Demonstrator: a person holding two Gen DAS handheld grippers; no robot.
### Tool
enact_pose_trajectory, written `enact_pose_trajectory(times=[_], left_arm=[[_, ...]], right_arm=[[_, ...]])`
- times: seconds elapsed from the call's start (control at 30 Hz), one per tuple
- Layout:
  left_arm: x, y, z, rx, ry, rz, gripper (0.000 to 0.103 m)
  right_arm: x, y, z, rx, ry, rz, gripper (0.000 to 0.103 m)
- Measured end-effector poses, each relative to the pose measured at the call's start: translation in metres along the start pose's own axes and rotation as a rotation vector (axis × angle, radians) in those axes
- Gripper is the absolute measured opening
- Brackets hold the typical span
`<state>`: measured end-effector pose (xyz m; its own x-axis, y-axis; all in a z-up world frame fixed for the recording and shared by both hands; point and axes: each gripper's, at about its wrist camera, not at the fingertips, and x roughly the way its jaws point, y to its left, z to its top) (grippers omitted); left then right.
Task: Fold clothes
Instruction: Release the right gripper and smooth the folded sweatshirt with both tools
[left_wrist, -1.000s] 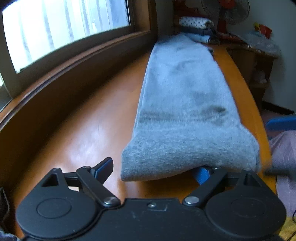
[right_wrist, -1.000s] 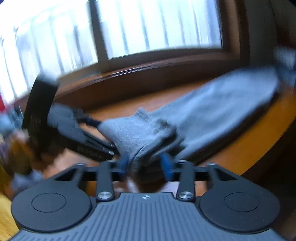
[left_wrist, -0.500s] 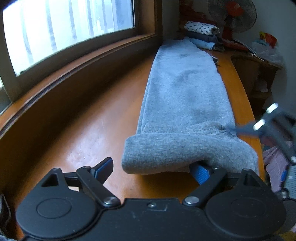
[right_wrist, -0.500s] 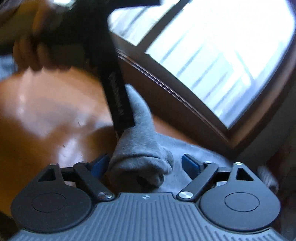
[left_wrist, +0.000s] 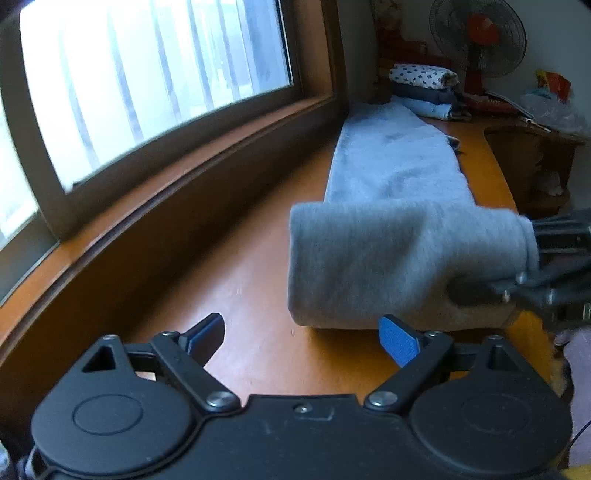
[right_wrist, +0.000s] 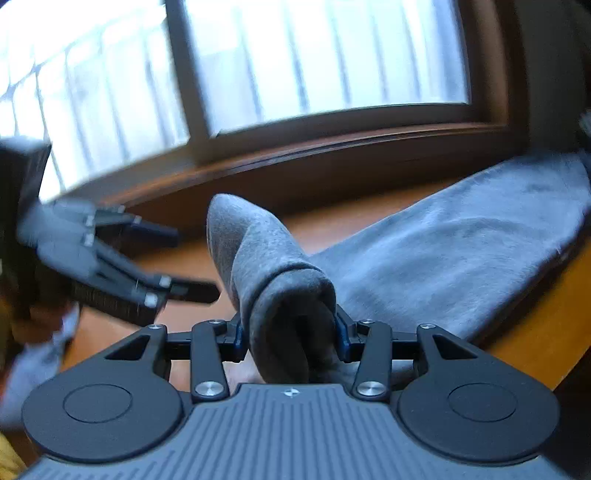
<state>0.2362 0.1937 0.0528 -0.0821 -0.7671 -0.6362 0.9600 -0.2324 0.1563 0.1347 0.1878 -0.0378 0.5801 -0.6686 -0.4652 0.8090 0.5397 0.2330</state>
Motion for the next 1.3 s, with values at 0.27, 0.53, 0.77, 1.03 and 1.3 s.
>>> enact_pose_trajectory(times=[0.27,0.53,0.77,1.03,1.3], left_arm=[[0.034,-0.021,0.026,0.019,0.001,0.038,0.092],[0.083,-0.032,0.049,0.027,0.074,0.062,0.097],[0.094,-0.038,0.055,0.093,0.1,0.062,0.1],[0.109,-0.037,0.065,-0.035,0.249,0.007,0.1],[0.107,-0.086,0.075,-0.087,0.318,-0.053,0.1]], right_arm=[[0.02,-0.057,0.006,0.185,0.024,-0.048,0.071],[0.019,-0.065,0.009,0.193,0.07,-0.113,0.074],[-0.016,-0.083,0.028,0.023,-0.053,-0.274,0.083],[0.028,-0.23,0.074,0.211,-0.015,-0.364,0.082],[0.074,-0.276,0.08,-0.079,0.134,-0.494,0.087]])
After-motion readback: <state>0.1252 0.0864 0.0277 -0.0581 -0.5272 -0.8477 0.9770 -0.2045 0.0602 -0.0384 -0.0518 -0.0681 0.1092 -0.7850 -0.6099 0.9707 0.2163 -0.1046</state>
